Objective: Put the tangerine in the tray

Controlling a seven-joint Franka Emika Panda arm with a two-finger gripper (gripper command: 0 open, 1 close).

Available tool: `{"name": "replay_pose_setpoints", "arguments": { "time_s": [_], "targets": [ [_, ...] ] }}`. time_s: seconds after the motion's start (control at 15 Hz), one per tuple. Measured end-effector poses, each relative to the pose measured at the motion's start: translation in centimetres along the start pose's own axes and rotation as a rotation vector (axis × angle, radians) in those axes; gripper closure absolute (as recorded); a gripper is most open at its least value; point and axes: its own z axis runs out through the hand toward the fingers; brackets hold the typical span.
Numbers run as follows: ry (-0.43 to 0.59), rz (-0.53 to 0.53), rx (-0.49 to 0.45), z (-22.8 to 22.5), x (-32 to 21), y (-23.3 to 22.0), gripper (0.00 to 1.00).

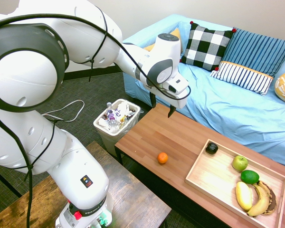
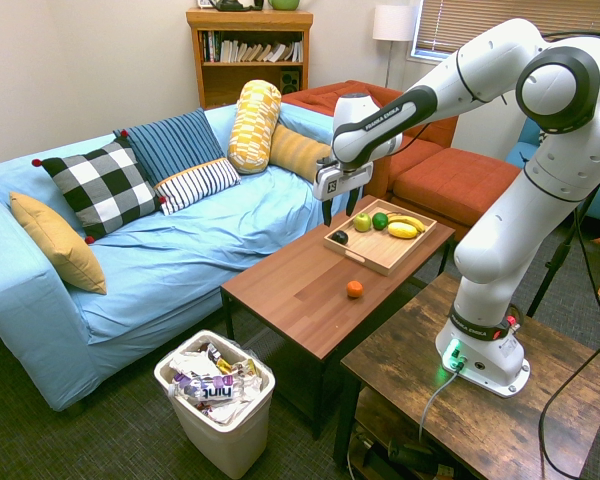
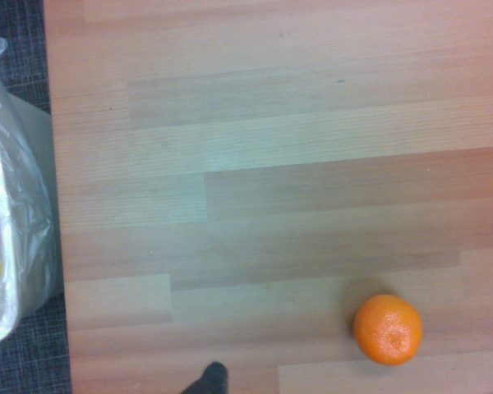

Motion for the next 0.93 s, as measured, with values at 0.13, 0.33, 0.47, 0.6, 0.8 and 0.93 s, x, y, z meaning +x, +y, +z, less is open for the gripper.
{"name": "replay_pose_setpoints", "arguments": {
  "time_s": [0.13, 0.33, 0.47, 0.6, 0.8, 0.93],
  "targets": [
    [0.0, -0.008, -0.012, 0.2, 0.0, 0.0, 0.0],
    [0.017, 0.012, -0.047, 2.1, -0.1, -0.1, 0.0],
    [0.013, 0.033, -0.068, 5.0, -0.3, 0.7, 0.0],
    [0.006, 0.051, -0.068, 8.4, -0.7, 1.4, 0.0],
    [-0.003, 0.068, -0.069, 12.9, -0.9, 2.4, 0.0],
    [-0.004, 0.082, -0.089, 15.6, -0.6, 3.3, 0.0]
  ]
}}
